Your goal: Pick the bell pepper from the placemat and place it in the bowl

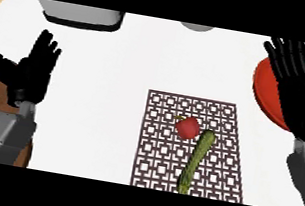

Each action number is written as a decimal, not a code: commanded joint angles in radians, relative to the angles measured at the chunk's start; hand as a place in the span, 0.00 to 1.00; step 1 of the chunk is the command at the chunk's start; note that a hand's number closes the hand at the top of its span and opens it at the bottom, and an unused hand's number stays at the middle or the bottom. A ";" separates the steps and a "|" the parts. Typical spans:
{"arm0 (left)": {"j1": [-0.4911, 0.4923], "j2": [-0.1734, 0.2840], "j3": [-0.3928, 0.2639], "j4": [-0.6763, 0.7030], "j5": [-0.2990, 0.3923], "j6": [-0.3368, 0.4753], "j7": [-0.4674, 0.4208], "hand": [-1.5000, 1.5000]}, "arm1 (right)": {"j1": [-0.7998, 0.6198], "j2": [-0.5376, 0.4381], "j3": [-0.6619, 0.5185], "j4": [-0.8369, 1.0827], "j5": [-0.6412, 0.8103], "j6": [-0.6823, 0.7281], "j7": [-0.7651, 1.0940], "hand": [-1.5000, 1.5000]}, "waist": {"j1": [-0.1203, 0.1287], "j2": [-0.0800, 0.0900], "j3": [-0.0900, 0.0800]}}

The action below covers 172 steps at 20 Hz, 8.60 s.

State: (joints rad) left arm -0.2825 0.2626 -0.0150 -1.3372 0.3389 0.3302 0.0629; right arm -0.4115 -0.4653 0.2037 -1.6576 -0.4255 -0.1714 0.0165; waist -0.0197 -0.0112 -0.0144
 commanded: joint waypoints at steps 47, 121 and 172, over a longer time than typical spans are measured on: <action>0.127 -0.018 -0.288 -0.225 -0.193 -0.313 -0.018 0.50 | -0.207 0.288 0.540 0.151 0.902 0.631 1.096 0.00 | 0.022 0.010 0.014; 0.179 -0.156 -0.118 -0.239 -0.321 -0.506 0.017 0.50 | 0.130 0.182 -0.204 -0.152 1.206 0.299 0.202 1.00 | 0.009 0.009 0.014; 0.177 -0.189 -0.118 -0.256 -0.368 -0.525 -0.007 0.50 | -0.336 -0.382 -0.951 1.421 0.871 0.204 -0.491 0.00 | 0.047 0.029 0.020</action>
State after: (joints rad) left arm -0.1288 0.0714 -0.1340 -1.5977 -0.0268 -0.1928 0.0792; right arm -0.8154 -0.7908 -0.6722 -0.2834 0.5103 0.0176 -0.4152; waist 0.0276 0.0153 0.0036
